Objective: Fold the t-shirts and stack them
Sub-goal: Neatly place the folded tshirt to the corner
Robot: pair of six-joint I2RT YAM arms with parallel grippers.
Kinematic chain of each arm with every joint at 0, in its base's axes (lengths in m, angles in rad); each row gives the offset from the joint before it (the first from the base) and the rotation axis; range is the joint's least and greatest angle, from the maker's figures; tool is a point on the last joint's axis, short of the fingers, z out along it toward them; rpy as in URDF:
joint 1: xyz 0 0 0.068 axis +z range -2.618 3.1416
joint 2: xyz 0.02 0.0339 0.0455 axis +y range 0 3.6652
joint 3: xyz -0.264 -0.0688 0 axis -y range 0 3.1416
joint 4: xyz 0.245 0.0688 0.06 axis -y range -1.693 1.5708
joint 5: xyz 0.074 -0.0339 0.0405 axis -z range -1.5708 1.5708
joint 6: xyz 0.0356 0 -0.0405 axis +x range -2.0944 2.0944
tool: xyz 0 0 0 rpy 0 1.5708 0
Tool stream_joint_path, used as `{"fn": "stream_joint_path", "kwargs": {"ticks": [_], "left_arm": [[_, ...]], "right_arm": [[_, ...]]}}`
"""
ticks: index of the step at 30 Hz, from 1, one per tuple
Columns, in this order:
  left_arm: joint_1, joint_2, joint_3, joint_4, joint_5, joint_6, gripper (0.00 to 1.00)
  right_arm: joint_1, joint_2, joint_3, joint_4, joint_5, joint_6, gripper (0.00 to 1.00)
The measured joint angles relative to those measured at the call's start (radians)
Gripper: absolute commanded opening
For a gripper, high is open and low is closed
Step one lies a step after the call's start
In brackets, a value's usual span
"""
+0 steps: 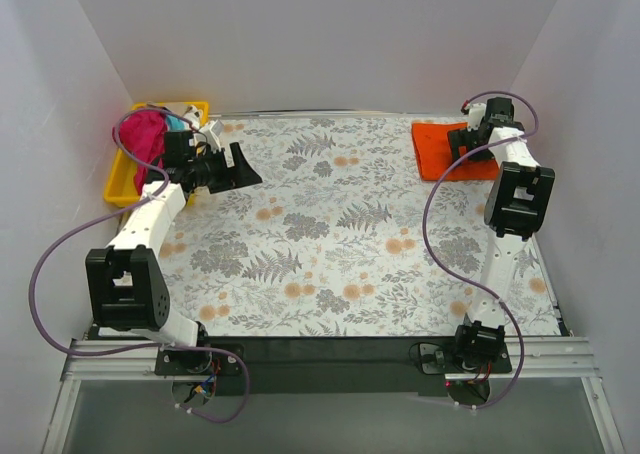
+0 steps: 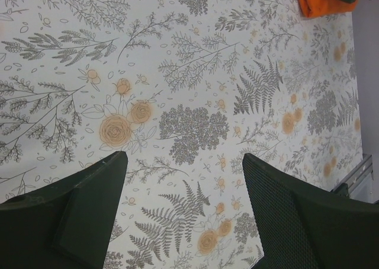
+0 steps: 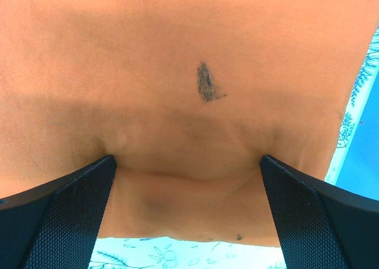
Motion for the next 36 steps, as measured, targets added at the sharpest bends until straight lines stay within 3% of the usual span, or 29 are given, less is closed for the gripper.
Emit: {"fn": "stream_joint_path", "kwargs": {"ticks": [9, 17, 18, 19, 26, 31, 36], "left_arm": [[0.0, 0.01, 0.064, -0.007, 0.008, 0.005, 0.75], [0.0, -0.034, 0.064, -0.032, 0.002, 0.034, 0.79], [0.0, -0.045, 0.064, -0.039, 0.0, 0.044, 0.87], [0.0, -0.056, 0.064, -0.046, -0.003, 0.06, 0.98], [0.0, -0.143, 0.051, -0.109, -0.047, 0.139, 0.98], [0.0, -0.161, 0.004, -0.167, -0.076, 0.196, 0.98], [-0.005, -0.171, -0.167, -0.181, -0.13, 0.243, 0.98]], "right_arm": [[0.002, -0.105, 0.001, -0.022, -0.03, -0.045, 0.98], [0.029, -0.528, -0.036, -0.03, -0.159, -0.055, 0.98], [0.035, -0.591, -0.062, -0.03, -0.177, -0.054, 0.98], [0.042, -0.65, -0.093, -0.034, -0.195, -0.053, 0.98], [0.128, -0.957, -0.468, -0.095, -0.282, -0.012, 0.98], [0.185, -1.025, -0.752, -0.154, -0.301, 0.019, 0.99], [0.208, -1.098, -0.999, -0.163, -0.318, 0.029, 0.98]]}}
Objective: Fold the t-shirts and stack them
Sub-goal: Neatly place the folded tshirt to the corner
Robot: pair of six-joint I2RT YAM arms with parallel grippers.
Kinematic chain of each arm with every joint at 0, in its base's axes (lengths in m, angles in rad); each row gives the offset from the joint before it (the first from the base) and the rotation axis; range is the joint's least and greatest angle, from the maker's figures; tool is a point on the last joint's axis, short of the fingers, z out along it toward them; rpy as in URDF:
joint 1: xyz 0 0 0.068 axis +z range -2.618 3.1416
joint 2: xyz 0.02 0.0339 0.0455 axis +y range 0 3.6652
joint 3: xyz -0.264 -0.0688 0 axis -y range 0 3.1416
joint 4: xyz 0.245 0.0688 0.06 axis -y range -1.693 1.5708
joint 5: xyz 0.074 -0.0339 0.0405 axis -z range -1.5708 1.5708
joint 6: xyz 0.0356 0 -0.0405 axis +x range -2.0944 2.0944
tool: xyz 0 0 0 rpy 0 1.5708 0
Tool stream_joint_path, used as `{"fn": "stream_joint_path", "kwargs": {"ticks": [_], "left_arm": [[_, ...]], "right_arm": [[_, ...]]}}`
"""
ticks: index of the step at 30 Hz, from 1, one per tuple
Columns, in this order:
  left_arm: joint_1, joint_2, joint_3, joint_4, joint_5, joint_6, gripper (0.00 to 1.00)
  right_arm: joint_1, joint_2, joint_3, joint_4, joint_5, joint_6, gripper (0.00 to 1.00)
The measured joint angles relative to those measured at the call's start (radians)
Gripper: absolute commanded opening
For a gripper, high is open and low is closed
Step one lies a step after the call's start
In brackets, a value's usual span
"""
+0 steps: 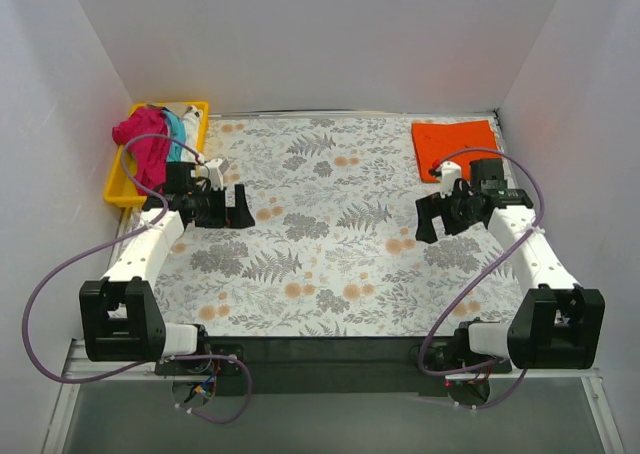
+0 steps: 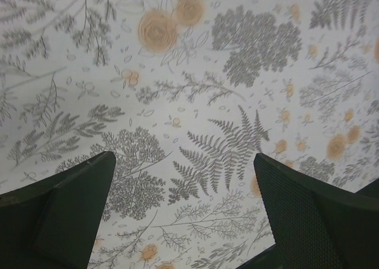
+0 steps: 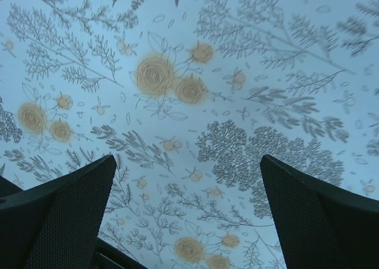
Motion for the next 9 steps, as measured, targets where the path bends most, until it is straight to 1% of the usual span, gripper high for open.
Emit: {"fn": "stream_joint_path", "kwargs": {"ticks": [5, 9], "left_arm": [[-0.032, -0.014, -0.159, 0.007, -0.07, 0.021, 0.98], [-0.056, -0.041, -0.198, 0.01, -0.106, 0.026, 0.98]], "right_arm": [[0.008, -0.066, -0.173, 0.013, -0.012, 0.005, 0.98], [0.009, -0.103, -0.232, 0.029, -0.015, 0.008, 0.98]]}}
